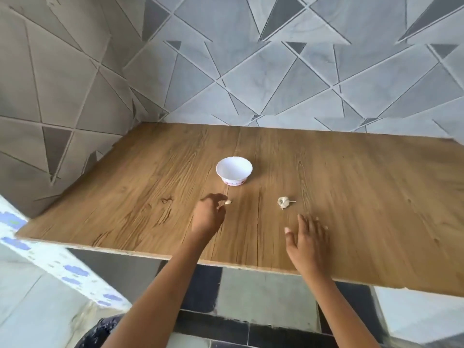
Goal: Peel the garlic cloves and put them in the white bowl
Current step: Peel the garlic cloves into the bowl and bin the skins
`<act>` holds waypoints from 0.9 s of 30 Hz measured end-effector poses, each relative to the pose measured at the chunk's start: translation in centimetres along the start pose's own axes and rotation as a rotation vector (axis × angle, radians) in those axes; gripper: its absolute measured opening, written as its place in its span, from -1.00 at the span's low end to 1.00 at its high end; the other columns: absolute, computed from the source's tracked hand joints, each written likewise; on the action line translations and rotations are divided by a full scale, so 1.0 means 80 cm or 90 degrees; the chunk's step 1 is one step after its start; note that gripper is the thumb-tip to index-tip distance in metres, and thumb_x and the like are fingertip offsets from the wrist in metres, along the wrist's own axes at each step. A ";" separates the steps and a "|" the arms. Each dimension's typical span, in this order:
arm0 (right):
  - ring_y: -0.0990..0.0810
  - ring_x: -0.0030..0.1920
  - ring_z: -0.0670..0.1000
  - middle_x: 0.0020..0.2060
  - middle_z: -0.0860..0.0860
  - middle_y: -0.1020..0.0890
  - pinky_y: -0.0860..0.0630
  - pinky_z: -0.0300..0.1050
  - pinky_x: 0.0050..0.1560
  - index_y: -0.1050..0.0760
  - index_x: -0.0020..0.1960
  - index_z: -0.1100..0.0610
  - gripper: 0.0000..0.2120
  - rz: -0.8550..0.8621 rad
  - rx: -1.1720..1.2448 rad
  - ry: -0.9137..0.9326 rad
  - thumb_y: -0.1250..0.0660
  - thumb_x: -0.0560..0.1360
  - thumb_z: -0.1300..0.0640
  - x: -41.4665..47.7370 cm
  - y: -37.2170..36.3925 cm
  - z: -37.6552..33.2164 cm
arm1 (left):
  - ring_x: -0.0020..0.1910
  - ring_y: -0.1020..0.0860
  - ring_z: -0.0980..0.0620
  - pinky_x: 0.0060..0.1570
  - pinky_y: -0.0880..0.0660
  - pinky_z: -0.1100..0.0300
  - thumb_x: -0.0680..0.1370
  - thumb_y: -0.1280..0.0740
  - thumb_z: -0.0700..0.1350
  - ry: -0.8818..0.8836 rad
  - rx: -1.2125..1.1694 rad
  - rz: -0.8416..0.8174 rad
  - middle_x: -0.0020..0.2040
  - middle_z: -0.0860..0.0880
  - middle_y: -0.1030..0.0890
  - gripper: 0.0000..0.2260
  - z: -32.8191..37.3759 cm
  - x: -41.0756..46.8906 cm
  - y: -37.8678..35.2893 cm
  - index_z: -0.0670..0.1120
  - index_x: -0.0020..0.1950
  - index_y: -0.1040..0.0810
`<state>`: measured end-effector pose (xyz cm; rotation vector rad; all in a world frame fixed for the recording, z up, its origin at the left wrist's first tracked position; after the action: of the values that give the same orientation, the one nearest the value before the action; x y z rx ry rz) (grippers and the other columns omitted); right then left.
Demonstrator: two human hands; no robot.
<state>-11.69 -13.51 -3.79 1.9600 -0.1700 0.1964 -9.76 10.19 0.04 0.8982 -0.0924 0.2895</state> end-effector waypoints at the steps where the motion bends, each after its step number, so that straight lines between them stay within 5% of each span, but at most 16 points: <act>1: -0.38 0.35 0.30 0.33 0.27 -0.44 -0.19 0.26 0.37 -0.40 0.35 0.29 -0.36 -0.008 -0.030 -0.005 0.03 0.52 -0.15 0.010 0.000 0.006 | 0.02 -0.60 -0.04 -0.01 -0.46 0.23 0.49 -0.33 -0.27 0.010 0.029 -0.013 0.17 -0.08 -0.61 -0.71 0.002 0.013 -0.006 -0.11 0.20 -0.59; 4: -0.11 0.50 0.22 0.49 0.20 -0.16 0.04 0.16 0.47 -0.15 0.50 0.22 -0.39 -0.072 -0.085 0.005 0.00 0.59 -0.14 0.033 -0.006 0.019 | 0.11 -0.56 -0.03 0.02 -0.41 0.26 0.50 -0.28 -0.28 0.032 0.080 -0.068 0.21 -0.03 -0.58 -0.68 0.004 0.039 -0.025 -0.09 0.22 -0.58; 12: 0.07 0.53 0.17 0.53 0.16 0.02 0.17 0.11 0.48 0.04 0.54 0.18 -0.34 -0.112 -0.111 0.010 0.05 0.59 -0.19 0.044 -0.010 0.023 | -0.07 -0.58 -0.07 -0.06 -0.53 0.11 0.51 -0.24 -0.29 0.000 0.196 -0.114 -0.01 -0.05 -0.61 -0.76 -0.004 0.062 -0.045 -0.10 0.04 -0.65; 18: -0.03 0.51 0.19 0.51 0.17 -0.11 0.17 0.11 0.45 -0.10 0.51 0.19 -0.18 -0.084 -0.114 -0.004 0.31 0.44 -0.27 0.043 -0.019 0.022 | -0.24 -0.55 0.08 -0.30 -0.35 0.50 0.43 -0.38 -0.31 -0.053 0.017 0.023 -0.19 -0.08 -0.69 -0.88 0.029 0.105 0.015 -0.19 -0.10 -0.69; 20: -0.01 0.52 0.18 0.51 0.16 -0.09 0.17 0.10 0.46 -0.08 0.52 0.19 -0.19 -0.092 -0.124 -0.008 0.32 0.44 -0.27 0.042 -0.020 0.021 | -0.22 -0.55 0.07 -0.27 -0.36 0.39 0.42 -0.38 -0.33 -0.081 0.003 0.040 -0.16 -0.10 -0.69 -0.87 0.041 0.135 0.030 -0.21 -0.10 -0.69; 27: -0.39 0.36 0.25 0.35 0.22 -0.42 -0.27 0.23 0.34 -0.38 0.38 0.23 -0.25 -0.101 -0.135 -0.042 0.25 0.56 -0.25 0.043 -0.020 0.020 | 0.10 -0.53 -0.07 -0.01 -0.44 0.22 0.51 -0.32 -0.24 -0.013 0.274 -0.242 0.14 -0.10 -0.58 -0.80 0.028 0.221 -0.033 -0.16 0.10 -0.63</act>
<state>-7.89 -14.50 -5.07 1.7608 -0.0742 0.0079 8.00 10.60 2.97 1.3226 0.1269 -0.0600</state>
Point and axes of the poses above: each hand's wrist, its own x-axis towards the middle knuckle, its own y-axis out of the back of the hand, z = x × y, the point moved 1 cm from there along x, towards the middle knuckle
